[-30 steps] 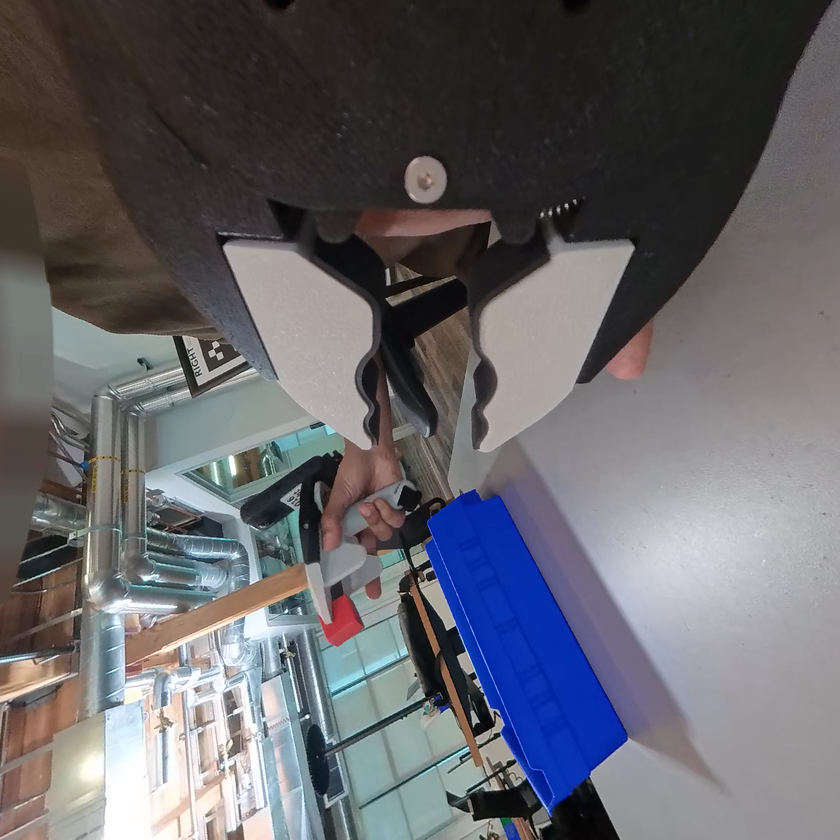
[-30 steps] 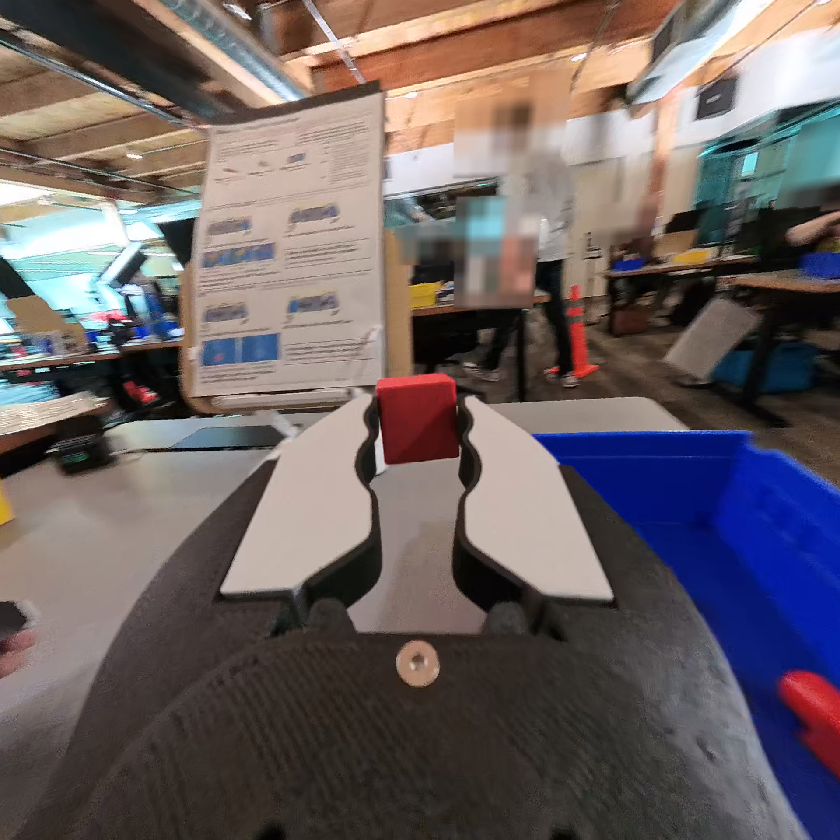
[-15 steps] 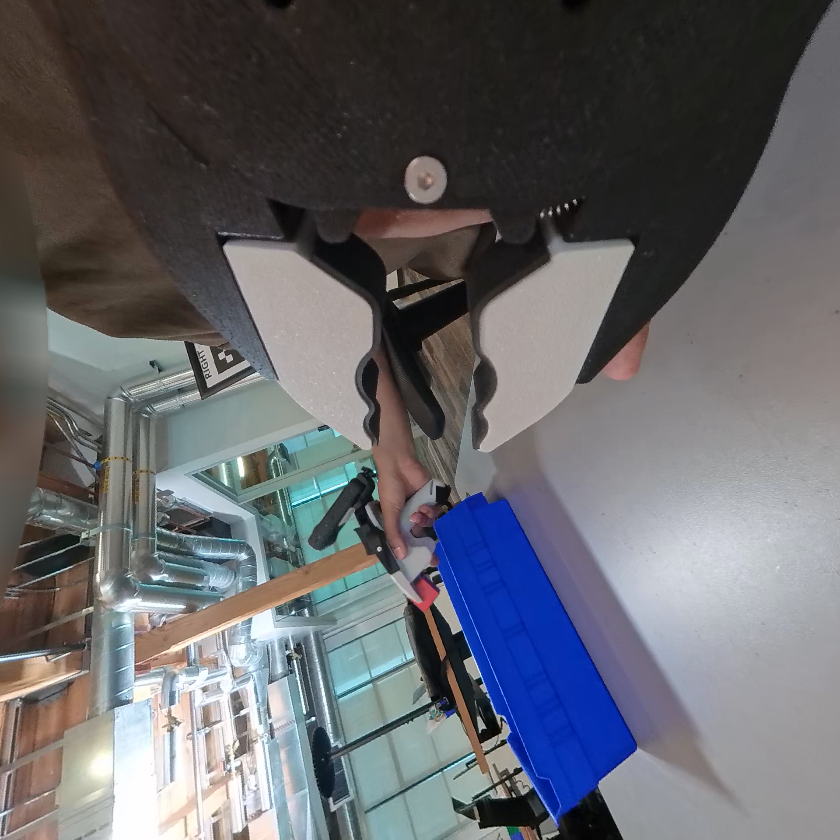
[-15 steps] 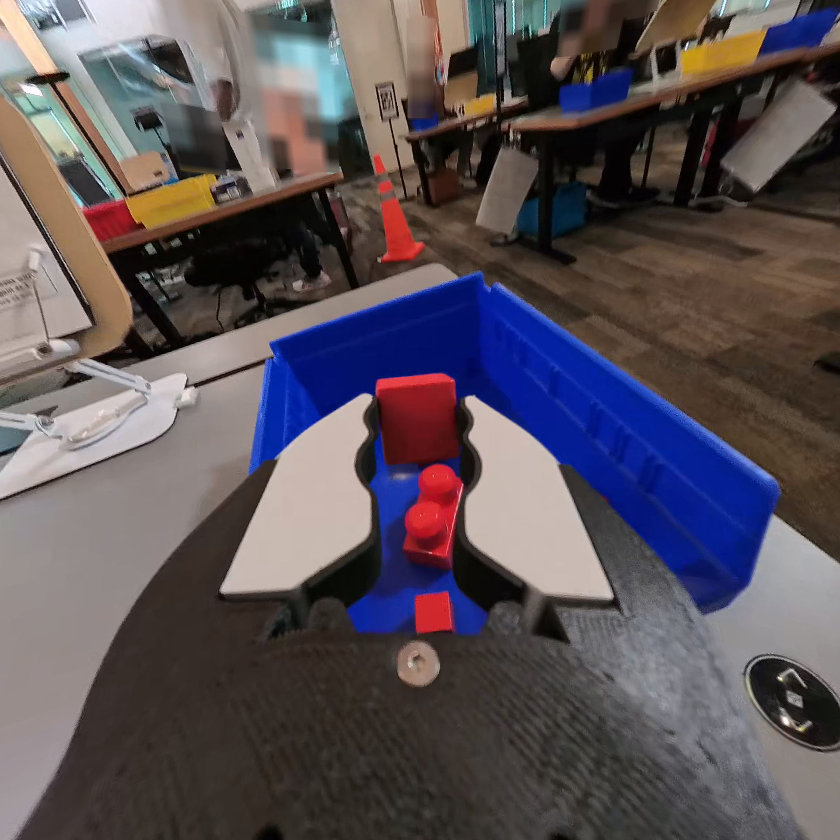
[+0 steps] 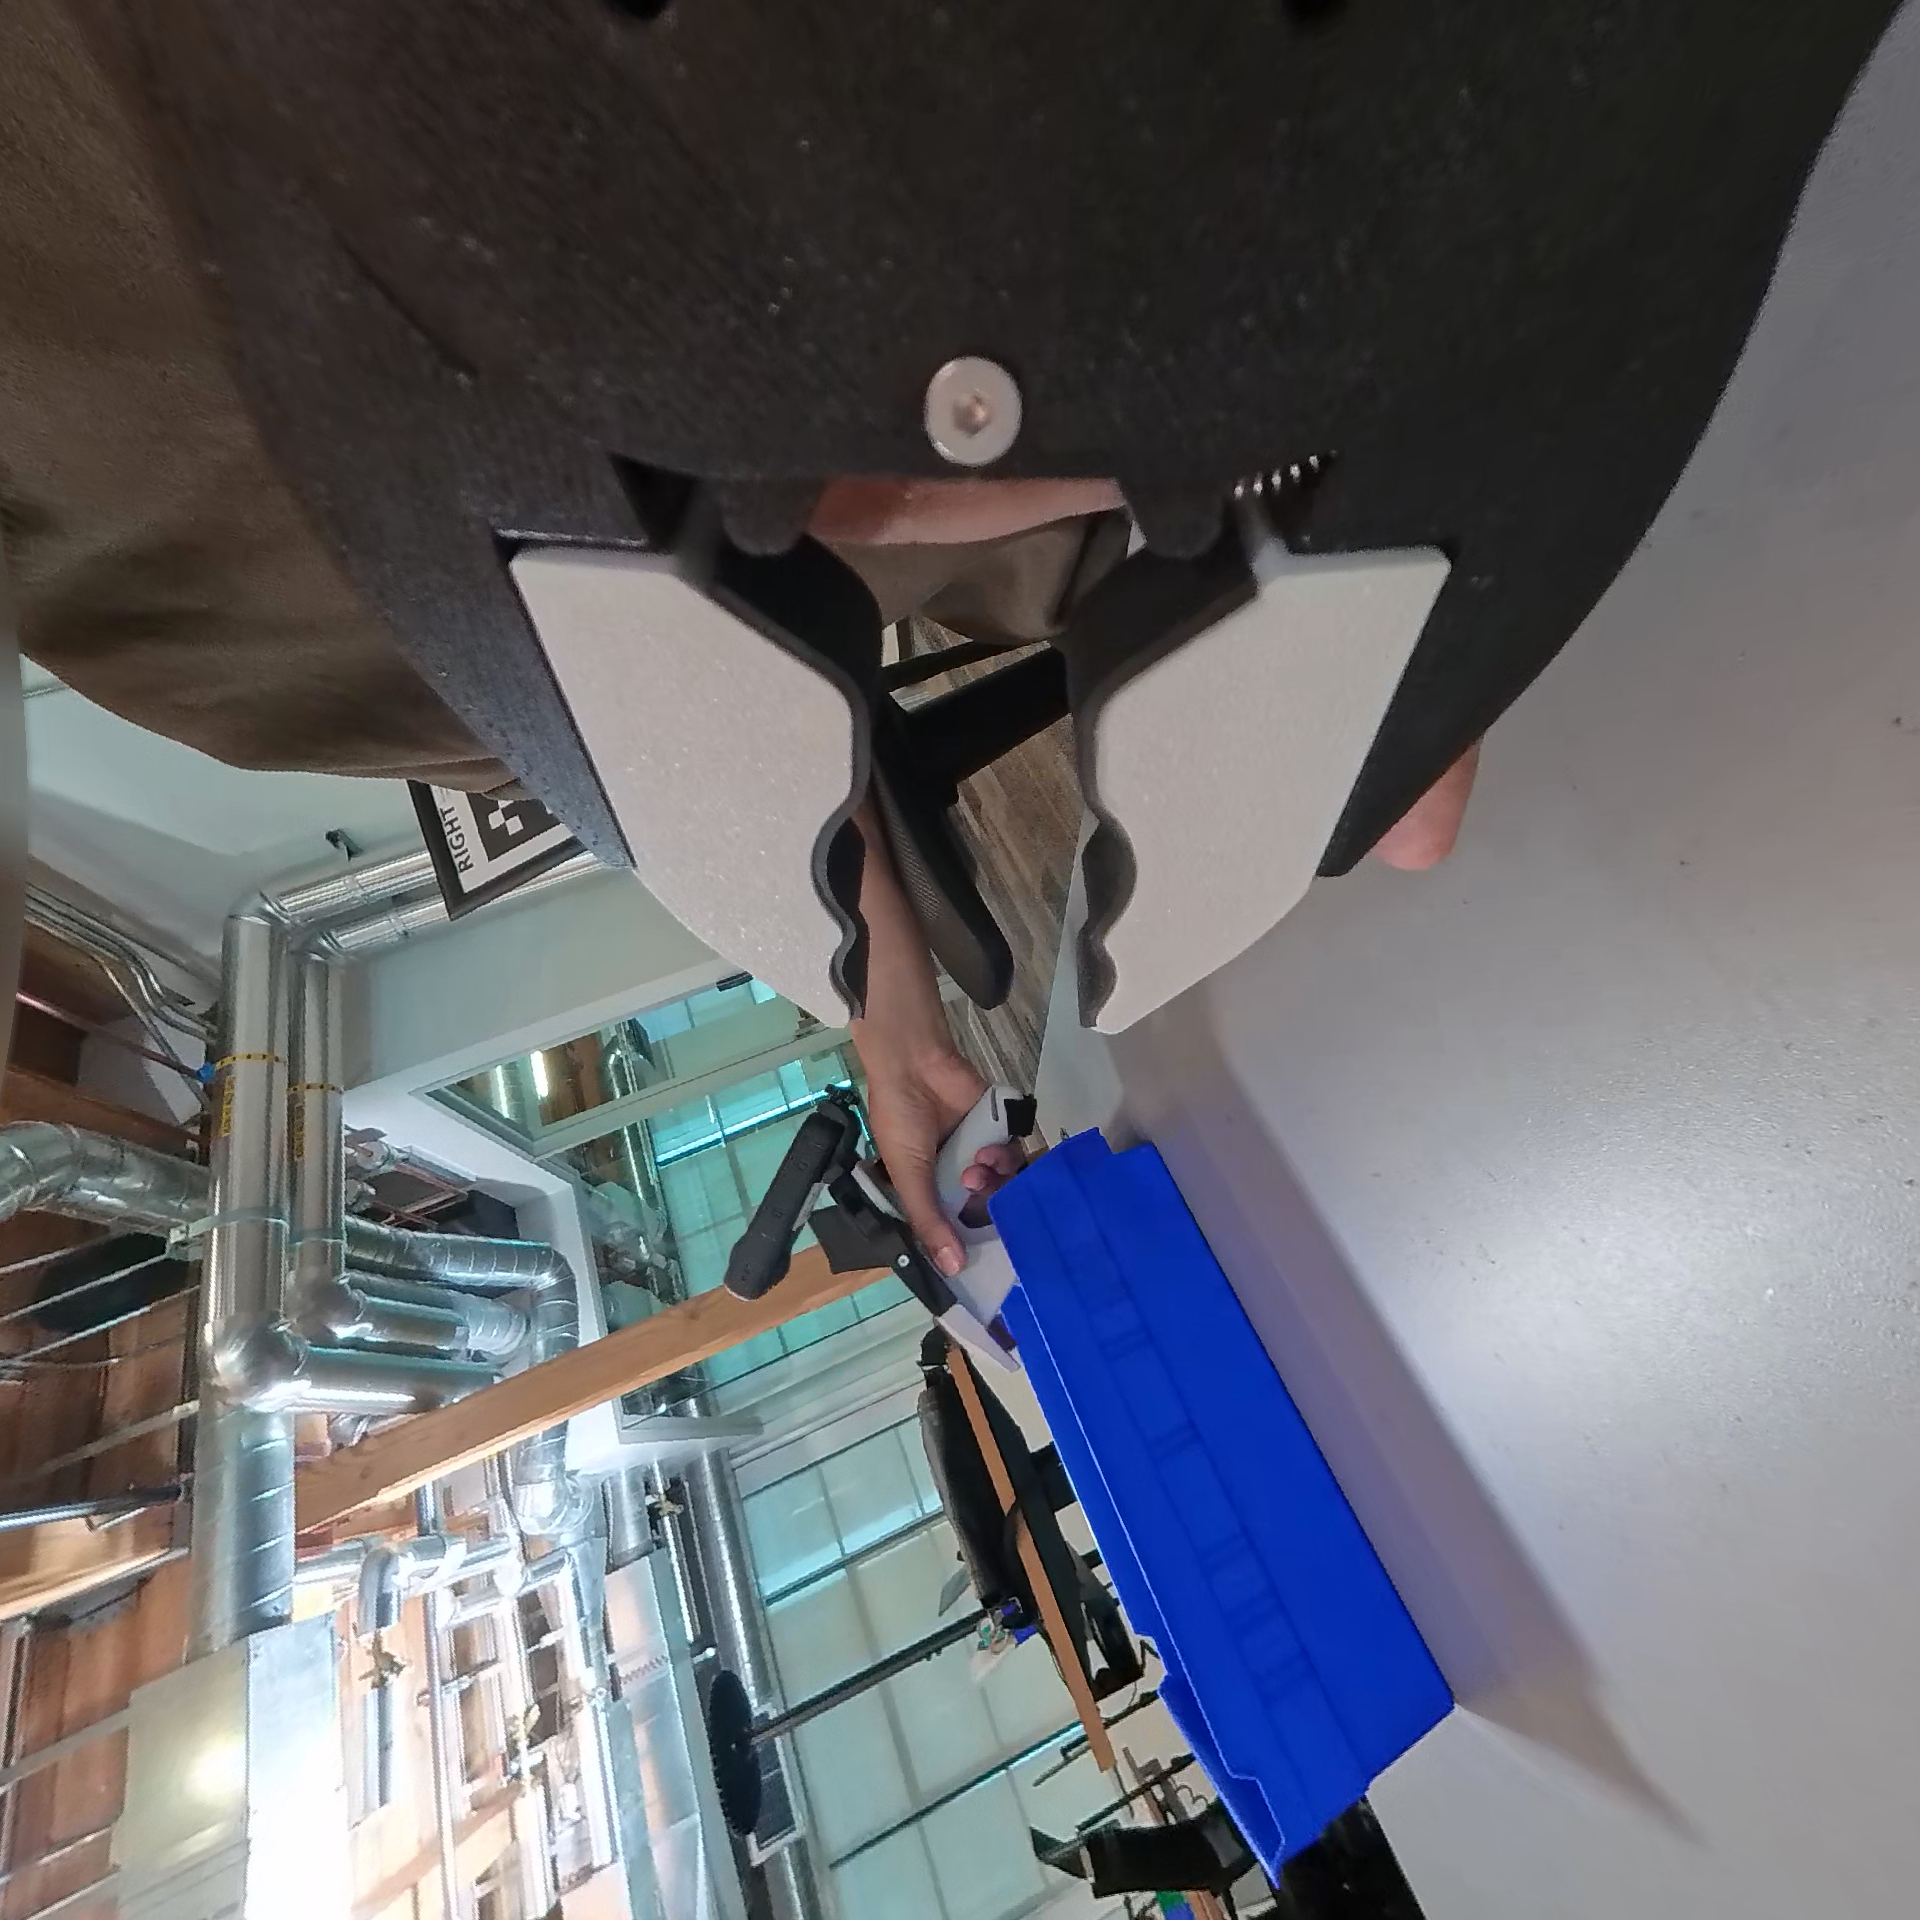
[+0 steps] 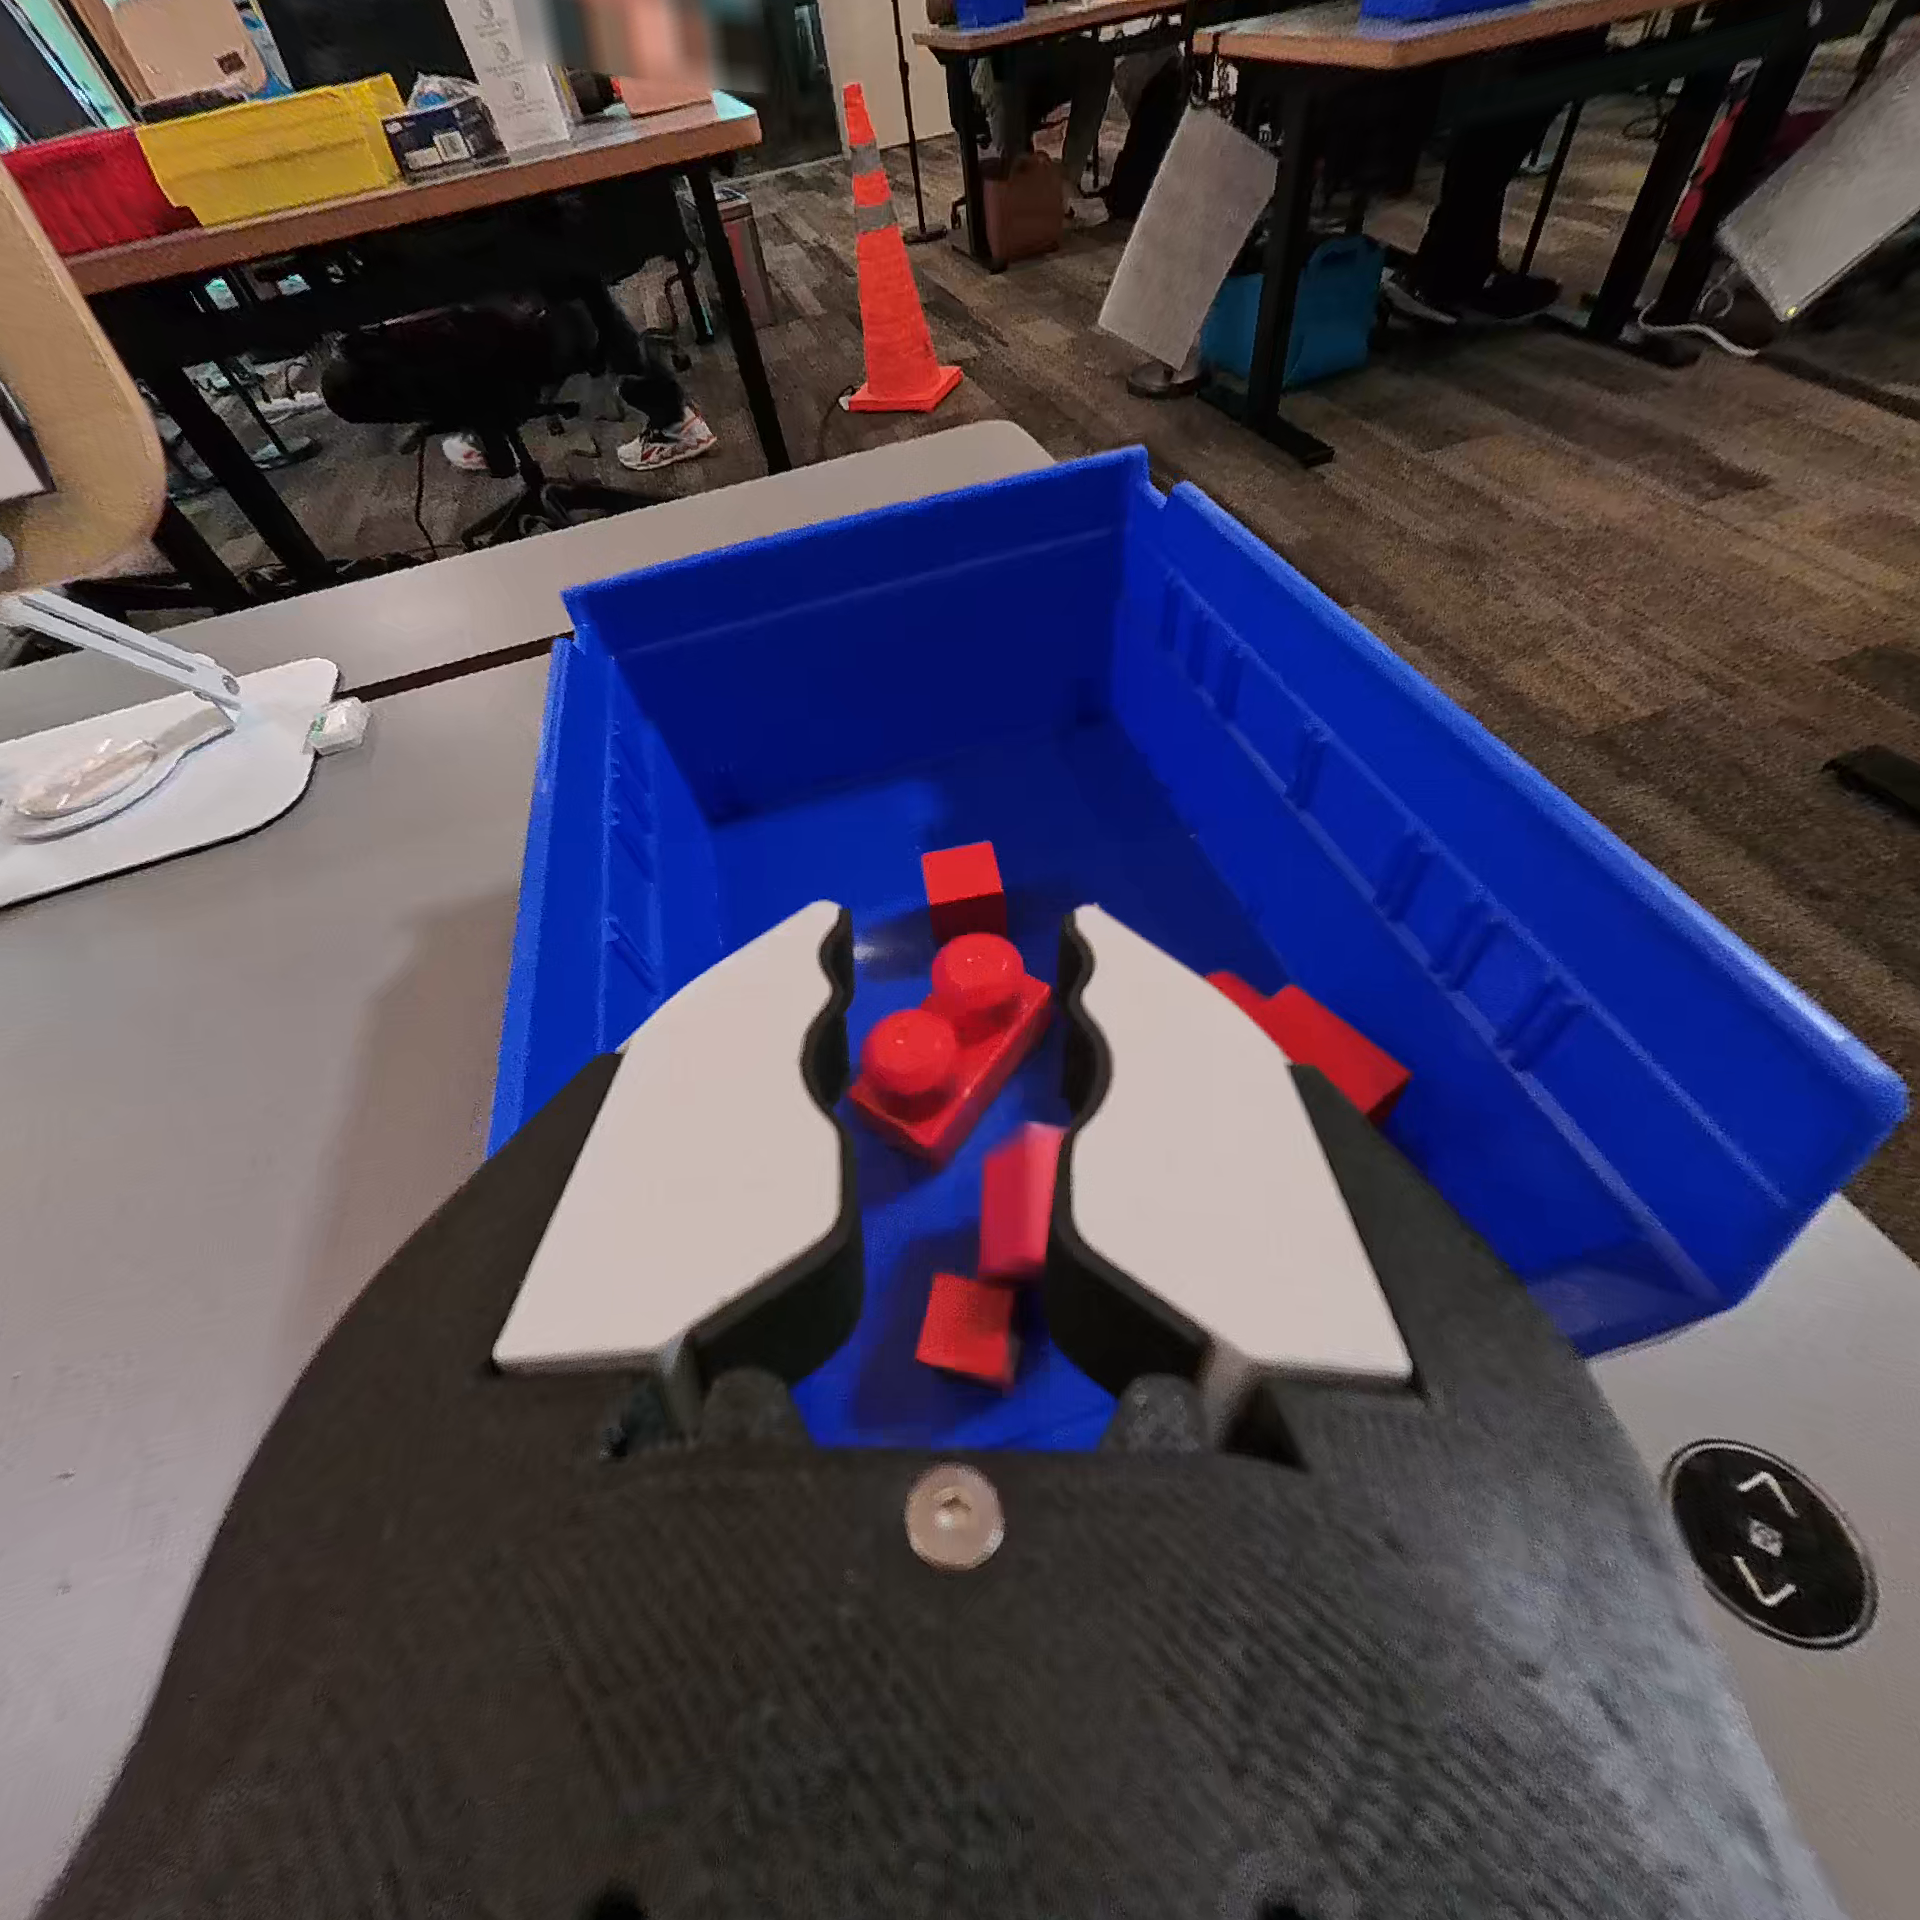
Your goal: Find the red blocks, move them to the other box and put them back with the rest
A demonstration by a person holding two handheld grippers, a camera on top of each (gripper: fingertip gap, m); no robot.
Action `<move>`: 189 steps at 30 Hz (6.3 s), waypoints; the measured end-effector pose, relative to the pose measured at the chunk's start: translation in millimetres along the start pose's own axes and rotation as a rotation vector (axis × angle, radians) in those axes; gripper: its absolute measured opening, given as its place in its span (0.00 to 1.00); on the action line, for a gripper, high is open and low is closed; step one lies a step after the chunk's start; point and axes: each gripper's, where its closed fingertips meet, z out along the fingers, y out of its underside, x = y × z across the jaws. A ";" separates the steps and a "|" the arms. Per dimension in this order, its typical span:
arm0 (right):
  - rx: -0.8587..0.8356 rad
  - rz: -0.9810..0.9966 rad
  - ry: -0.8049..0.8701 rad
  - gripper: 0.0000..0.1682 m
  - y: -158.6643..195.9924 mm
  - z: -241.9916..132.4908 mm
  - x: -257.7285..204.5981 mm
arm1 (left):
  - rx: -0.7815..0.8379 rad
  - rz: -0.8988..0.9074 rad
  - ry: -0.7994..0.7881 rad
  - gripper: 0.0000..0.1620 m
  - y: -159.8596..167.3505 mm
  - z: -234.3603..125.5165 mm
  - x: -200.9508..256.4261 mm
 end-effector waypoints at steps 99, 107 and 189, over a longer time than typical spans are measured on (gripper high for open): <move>0.016 -0.289 -0.918 0.18 56.6 -116.2 -311.9 | 0.182 0.841 -0.933 0.12 -73.0 -71.2 -64.6; 0.254 -0.336 -0.575 0.22 -34.7 -90.0 -221.5 | 0.157 0.835 -0.919 0.13 -67.5 -68.1 -64.4; -0.744 -0.437 -0.921 0.05 121.7 6.0 -561.7 | 0.120 0.460 -1.466 0.06 -99.8 -431.3 30.0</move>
